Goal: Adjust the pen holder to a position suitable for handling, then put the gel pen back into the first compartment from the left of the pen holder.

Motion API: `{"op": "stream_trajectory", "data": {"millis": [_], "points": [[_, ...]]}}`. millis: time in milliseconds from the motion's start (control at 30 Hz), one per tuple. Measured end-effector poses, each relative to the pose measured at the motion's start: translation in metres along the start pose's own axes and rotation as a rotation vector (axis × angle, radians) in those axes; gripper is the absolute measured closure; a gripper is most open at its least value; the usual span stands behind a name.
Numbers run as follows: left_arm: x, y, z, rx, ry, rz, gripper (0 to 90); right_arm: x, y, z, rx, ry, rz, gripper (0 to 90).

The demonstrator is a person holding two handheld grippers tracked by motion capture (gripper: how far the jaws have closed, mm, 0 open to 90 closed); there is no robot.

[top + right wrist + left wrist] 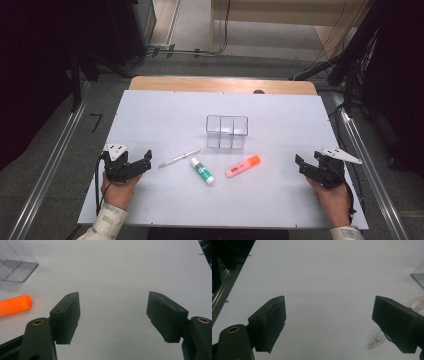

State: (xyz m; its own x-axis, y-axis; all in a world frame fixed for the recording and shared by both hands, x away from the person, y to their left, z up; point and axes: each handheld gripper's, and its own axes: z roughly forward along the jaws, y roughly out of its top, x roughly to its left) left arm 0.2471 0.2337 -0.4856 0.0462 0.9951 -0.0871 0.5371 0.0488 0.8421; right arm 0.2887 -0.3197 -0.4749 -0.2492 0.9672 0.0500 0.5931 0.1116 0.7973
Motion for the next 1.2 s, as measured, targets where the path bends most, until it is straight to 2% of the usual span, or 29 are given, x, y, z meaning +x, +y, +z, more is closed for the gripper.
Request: {"op": "stream_trajectory", "data": {"millis": [733, 867, 1033, 1200], "points": [[-0.005, -0.002, 0.0, 0.006, -0.017, 0.014, 12.4, 0.001, 0.0, 0.002, 0.008, -0.001, 0.0, 25.0], [-0.008, -0.002, 0.002, 0.018, -0.052, 0.016, 15.1, 0.001, 0.0, 0.001, 0.008, -0.002, 0.001, 25.0], [-0.018, -0.006, 0.008, 0.048, -0.105, 0.067, 18.1, 0.002, 0.0, 0.001, 0.01, -0.002, -0.003, 25.0], [-0.022, -0.007, 0.012, 0.068, -0.124, 0.091, 20.6, 0.002, 0.0, 0.002, 0.013, -0.001, -0.004, 25.0]]}}
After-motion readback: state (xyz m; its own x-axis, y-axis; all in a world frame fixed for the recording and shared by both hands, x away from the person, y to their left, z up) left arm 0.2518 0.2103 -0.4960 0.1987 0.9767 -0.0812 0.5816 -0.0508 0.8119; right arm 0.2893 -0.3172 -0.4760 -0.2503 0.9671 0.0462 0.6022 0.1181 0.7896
